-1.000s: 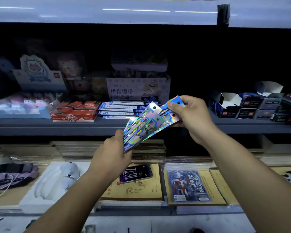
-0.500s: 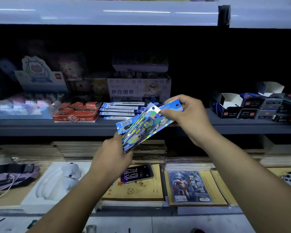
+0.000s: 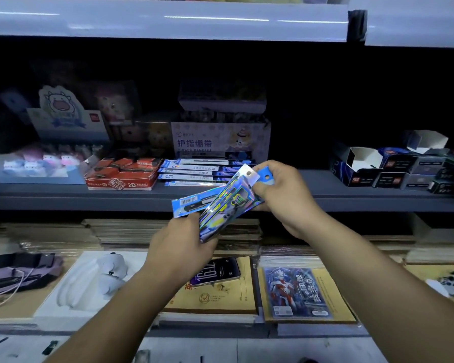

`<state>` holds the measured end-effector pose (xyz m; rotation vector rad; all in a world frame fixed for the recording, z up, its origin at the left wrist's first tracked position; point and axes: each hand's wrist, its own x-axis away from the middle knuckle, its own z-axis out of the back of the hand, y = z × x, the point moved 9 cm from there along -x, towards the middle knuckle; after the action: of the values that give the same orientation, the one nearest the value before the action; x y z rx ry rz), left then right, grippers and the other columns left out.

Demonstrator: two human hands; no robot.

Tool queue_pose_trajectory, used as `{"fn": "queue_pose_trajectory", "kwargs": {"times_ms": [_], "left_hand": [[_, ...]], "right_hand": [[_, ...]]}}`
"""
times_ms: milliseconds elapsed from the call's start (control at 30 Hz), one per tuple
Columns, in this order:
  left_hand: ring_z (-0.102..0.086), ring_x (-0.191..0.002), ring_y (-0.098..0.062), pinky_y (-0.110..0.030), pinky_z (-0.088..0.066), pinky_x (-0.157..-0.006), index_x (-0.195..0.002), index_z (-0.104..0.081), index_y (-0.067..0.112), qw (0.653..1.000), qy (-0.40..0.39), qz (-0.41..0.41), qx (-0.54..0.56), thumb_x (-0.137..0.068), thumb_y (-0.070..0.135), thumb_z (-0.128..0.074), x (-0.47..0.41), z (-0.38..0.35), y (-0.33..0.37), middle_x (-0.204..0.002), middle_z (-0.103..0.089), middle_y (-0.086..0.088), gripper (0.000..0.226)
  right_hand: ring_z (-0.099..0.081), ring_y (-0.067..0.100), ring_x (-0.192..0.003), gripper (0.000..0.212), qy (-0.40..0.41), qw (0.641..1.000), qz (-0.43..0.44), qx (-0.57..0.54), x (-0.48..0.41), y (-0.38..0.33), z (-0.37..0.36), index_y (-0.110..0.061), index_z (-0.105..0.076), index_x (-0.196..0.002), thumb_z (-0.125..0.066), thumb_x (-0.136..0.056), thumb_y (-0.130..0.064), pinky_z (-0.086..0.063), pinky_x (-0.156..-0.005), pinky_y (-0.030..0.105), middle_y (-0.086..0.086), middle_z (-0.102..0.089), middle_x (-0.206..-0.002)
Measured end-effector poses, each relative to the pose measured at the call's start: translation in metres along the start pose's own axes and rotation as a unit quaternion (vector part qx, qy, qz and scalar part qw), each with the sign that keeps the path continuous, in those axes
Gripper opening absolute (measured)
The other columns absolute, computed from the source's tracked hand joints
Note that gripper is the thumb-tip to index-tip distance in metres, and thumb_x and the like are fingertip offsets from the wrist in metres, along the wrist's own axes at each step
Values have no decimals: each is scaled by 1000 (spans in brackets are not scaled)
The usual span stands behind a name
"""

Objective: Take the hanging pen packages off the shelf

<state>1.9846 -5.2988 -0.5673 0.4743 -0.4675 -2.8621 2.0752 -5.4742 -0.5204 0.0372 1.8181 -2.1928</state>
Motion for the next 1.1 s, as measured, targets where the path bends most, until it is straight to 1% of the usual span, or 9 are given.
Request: {"fn": "queue_pose_trajectory", "kwargs": {"times_ms": [133, 233, 367, 433, 533, 733, 867, 1000, 1100], "left_hand": [[-52, -75, -28, -33, -39, -64, -93, -42, 26, 1000, 1, -4, -7, -89, 46, -56, 1, 2, 2, -77, -52, 2, 24], [-55, -73, -27, -33, -41, -60, -89, -46, 23, 998, -13, 1, 55, -89, 40, -57, 0, -2, -3, -79, -57, -2, 21], [-52, -66, -13, -14, -34, -51, -76, -50, 12, 980, -18, 37, 194, -93, 23, -60, -4, -6, -14, -82, -54, -6, 22], [-61, -66, -17, -15, -44, -55, -88, -61, 6, 947, -35, 82, 308, -96, 17, -59, -4, -10, -21, -82, -67, -8, 14], [-63, -57, -20, -29, -51, -59, -91, -70, 4, 855, -62, 130, 498, -100, 14, -59, -3, -18, -24, -64, -71, -9, 17], [-41, -49, -18, -31, -37, -55, -74, -52, 16, 792, -44, 111, 598, -93, 29, -71, -12, -12, -20, -56, -45, -4, 30], [-35, -46, -15, -25, -32, -47, -69, -53, 22, 724, -128, 52, 676, -71, 43, -88, -10, -15, 2, -55, -38, -2, 41], [-40, -45, -9, -21, -36, -46, -92, -62, 14, 686, -179, 45, 703, -51, 43, -99, -5, -26, 13, -62, -50, 2, 62], [-42, -45, -8, -22, -37, -48, -79, -69, 20, 683, -195, 49, 702, -60, 34, -96, -2, -28, 18, -63, -51, 1, 36]], "right_hand": [[-65, 14, -66, 8, 82, 996, 22, -26, -3, -9, 20, -9, -67, -89, -71, -90, -3, -53, -59, 29, 7, -71, -80], [-73, 20, -63, 6, 118, 982, 2, -146, -1, -9, 35, -6, -65, -92, -68, -92, -1, -55, -53, 26, 14, -73, -82], [-70, 24, -61, 11, 194, 944, 19, -265, -1, -14, 65, -9, -62, -90, -66, -93, 1, -57, -50, 28, 11, -70, -82], [-65, 17, -52, 15, 242, 934, 41, -259, 1, -19, 83, -11, -59, -87, -63, -92, 2, -46, -40, 23, 4, -66, -72], [-55, 12, -42, 24, 262, 946, 83, -172, 2, -30, 94, -15, -51, -79, -59, -89, 5, -37, -36, 22, -2, -56, -60], [-57, 18, -38, 21, 37, 993, 71, 83, 2, -37, 24, -8, -53, -79, -68, -84, 7, -38, -34, 25, 7, -58, -54], [-57, 29, -46, 15, -67, 997, 8, -22, 10, -28, -23, -5, -58, -90, -65, -89, 8, -40, -37, 26, 9, -60, -59], [-58, 17, -43, 15, -89, 978, -61, -178, 15, -25, -44, 1, -61, -103, -60, -91, 11, -45, -38, 23, 16, -59, -76], [-63, 13, -50, 14, -131, 955, -77, -254, 16, -26, -54, 1, -62, -102, -67, -91, 7, -52, -46, 19, 10, -64, -75]]}}
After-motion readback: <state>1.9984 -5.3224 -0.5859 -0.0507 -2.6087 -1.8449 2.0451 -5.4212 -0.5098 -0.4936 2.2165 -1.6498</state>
